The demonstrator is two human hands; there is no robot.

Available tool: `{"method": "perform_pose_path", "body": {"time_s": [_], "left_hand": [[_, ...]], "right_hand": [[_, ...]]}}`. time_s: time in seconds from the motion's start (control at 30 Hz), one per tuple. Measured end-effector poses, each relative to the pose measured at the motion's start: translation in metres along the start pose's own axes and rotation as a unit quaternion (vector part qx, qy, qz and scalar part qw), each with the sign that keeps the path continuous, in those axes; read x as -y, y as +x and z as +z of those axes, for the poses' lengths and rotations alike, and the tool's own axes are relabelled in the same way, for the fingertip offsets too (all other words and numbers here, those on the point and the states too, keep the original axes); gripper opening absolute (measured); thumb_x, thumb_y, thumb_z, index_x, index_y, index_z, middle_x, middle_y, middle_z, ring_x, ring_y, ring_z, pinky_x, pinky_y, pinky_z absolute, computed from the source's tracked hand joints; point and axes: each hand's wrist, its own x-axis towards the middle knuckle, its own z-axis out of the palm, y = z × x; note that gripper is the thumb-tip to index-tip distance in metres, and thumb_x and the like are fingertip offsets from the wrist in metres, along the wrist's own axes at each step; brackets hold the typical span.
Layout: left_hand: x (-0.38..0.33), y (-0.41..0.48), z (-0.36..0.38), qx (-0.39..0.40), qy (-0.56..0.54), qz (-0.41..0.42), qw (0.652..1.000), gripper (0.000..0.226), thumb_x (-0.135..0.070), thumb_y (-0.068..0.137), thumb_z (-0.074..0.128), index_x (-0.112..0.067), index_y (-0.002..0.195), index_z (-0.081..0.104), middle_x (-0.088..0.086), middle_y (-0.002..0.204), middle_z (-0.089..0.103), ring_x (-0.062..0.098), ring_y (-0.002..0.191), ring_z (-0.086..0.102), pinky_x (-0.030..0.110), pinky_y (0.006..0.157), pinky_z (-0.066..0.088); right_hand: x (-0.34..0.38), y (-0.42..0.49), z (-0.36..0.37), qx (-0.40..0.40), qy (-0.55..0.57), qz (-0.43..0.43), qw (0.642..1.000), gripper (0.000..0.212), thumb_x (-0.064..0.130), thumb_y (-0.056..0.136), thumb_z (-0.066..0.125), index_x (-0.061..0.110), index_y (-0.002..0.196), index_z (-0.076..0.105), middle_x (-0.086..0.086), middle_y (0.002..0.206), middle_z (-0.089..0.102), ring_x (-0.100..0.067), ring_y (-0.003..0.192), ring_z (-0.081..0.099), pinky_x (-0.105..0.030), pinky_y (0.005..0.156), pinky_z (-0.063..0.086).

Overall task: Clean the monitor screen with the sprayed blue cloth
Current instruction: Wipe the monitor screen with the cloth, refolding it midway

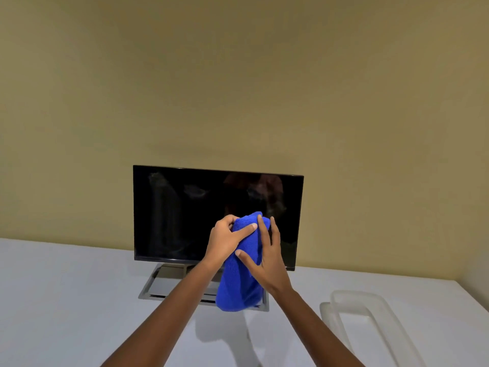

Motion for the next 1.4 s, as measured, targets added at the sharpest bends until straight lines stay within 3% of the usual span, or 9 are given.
{"method": "perform_pose_path", "body": {"time_s": [0.13,0.43,0.5,0.67,0.8,1.1,1.2,1.3,1.4], "left_hand": [[-0.001,0.009,-0.011,0.023,-0.064,-0.009,0.998,0.011,-0.028,0.081,0.067,-0.021,0.084,0.059,-0.001,0.085,0.066,0.015,0.085,0.064,0.024,0.073,0.053],[0.027,0.054,-0.094,0.013,0.041,0.034,0.998,0.023,-0.029,0.094,0.047,-0.014,0.106,0.061,-0.001,0.102,0.063,0.008,0.095,0.057,0.01,0.075,0.042],[0.042,0.069,-0.125,-0.037,0.112,0.063,0.991,0.023,-0.027,0.094,0.047,-0.014,0.108,0.061,0.004,0.109,0.063,0.012,0.098,0.057,0.017,0.082,0.044],[0.075,0.107,-0.196,-0.093,0.278,0.139,0.946,0.034,-0.023,0.094,0.046,-0.007,0.124,0.053,0.011,0.126,0.055,0.025,0.118,0.051,0.035,0.098,0.041],[0.09,0.141,-0.229,-0.109,0.287,0.137,0.942,0.04,-0.025,0.097,0.039,-0.006,0.132,0.046,0.012,0.137,0.048,0.025,0.13,0.042,0.039,0.108,0.035],[0.109,0.192,-0.252,-0.072,-0.027,0.004,0.997,0.059,-0.048,0.097,0.014,-0.014,0.128,0.052,0.003,0.135,0.052,0.016,0.128,0.043,0.021,0.098,0.024],[0.119,0.198,-0.25,-0.089,-0.08,-0.001,0.993,0.064,-0.049,0.096,0.009,-0.018,0.12,0.06,0.007,0.103,0.062,0.021,0.106,0.057,0.021,0.086,0.038],[0.125,0.202,-0.249,-0.105,-0.123,0.005,0.987,0.066,-0.048,0.097,0.008,-0.02,0.108,0.066,0.005,0.084,0.063,0.016,0.083,0.06,0.011,0.07,0.042],[0.13,0.205,-0.249,-0.109,-0.176,0.011,0.978,0.06,-0.046,0.098,0.012,-0.027,0.093,0.069,0.005,0.095,0.07,0.017,0.095,0.064,0.019,0.087,0.045]], "right_hand": [[0.008,0.016,0.019,-0.029,0.104,0.023,0.994,0.074,0.027,0.087,0.062,0.04,0.14,0.012,0.016,0.138,0.029,0.02,0.114,0.035,0.003,0.087,0.033],[0.025,0.055,0.075,-0.109,0.069,0.047,0.99,0.066,0.021,0.09,0.058,0.039,0.14,0.02,0.02,0.131,0.036,0.026,0.109,0.035,0.009,0.081,0.03],[0.033,0.069,0.09,-0.124,0.052,0.048,0.99,0.065,0.024,0.091,0.056,0.037,0.143,0.019,0.014,0.133,0.037,0.023,0.101,0.044,0.007,0.074,0.037],[0.059,0.113,0.128,-0.141,-0.057,0.002,0.988,0.066,0.028,0.091,0.053,0.049,0.137,0.01,-0.002,0.137,0.038,-0.023,0.071,0.062,-0.024,0.054,0.051],[0.08,0.151,0.15,-0.174,-0.137,-0.024,0.975,0.066,0.029,0.09,0.055,0.036,0.143,0.016,-0.015,0.138,0.039,-0.022,0.058,0.055,-0.032,0.049,0.052],[0.09,0.218,0.182,-0.247,-0.26,-0.024,0.933,0.061,0.032,0.09,0.055,0.016,0.143,0.03,-0.03,0.141,0.037,-0.04,0.105,0.057,-0.049,0.089,0.047],[0.081,0.229,0.208,-0.226,-0.293,-0.009,0.929,0.063,0.04,0.092,0.05,0.018,0.145,0.024,-0.026,0.149,0.024,-0.04,0.136,0.031,-0.057,0.111,0.023],[0.078,0.232,0.236,-0.233,-0.313,-0.016,0.921,0.065,0.046,0.089,0.046,0.016,0.144,0.029,-0.026,0.15,0.022,-0.04,0.14,0.019,-0.058,0.112,0.016],[0.075,0.227,0.266,-0.223,-0.349,-0.06,0.908,0.069,0.055,0.085,0.041,0.02,0.144,0.028,-0.024,0.15,0.023,-0.038,0.141,0.017,-0.052,0.113,0.014]]}}
